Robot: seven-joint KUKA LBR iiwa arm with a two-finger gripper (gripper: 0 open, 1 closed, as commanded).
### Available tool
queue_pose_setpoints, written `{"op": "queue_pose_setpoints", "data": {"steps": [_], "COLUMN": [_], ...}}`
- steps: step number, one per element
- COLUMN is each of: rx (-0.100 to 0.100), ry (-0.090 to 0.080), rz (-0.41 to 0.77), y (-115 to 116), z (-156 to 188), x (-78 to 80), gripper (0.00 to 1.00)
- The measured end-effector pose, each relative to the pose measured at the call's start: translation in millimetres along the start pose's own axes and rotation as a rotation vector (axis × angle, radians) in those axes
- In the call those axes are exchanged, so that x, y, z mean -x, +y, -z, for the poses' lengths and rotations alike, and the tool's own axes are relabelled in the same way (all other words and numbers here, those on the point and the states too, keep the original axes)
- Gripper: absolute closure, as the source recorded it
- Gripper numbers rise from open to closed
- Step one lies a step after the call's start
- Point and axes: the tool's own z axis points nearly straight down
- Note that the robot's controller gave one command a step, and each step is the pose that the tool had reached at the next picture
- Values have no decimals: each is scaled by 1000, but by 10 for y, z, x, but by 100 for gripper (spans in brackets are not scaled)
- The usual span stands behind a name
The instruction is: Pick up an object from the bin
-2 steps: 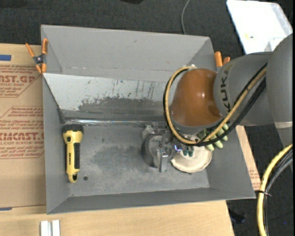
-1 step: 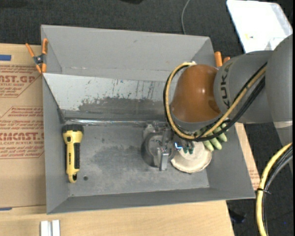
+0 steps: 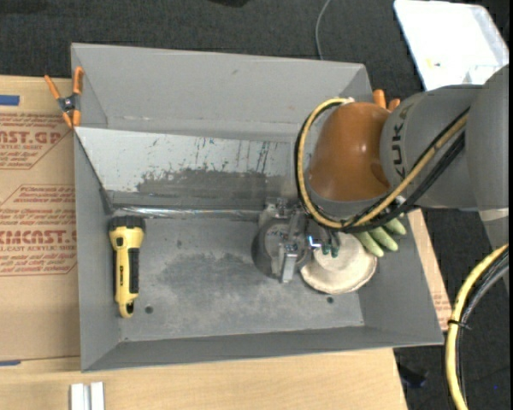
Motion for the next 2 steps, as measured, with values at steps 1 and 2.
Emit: {"op": "queue_pose_setpoints", "data": {"steps": [1, 2], "rx": [-4, 10], "ry": [3, -7], "rz": [-17, -42], "y": [-43, -555], "z": [40, -4], "x": [63, 122], "gripper": [0, 0]}}
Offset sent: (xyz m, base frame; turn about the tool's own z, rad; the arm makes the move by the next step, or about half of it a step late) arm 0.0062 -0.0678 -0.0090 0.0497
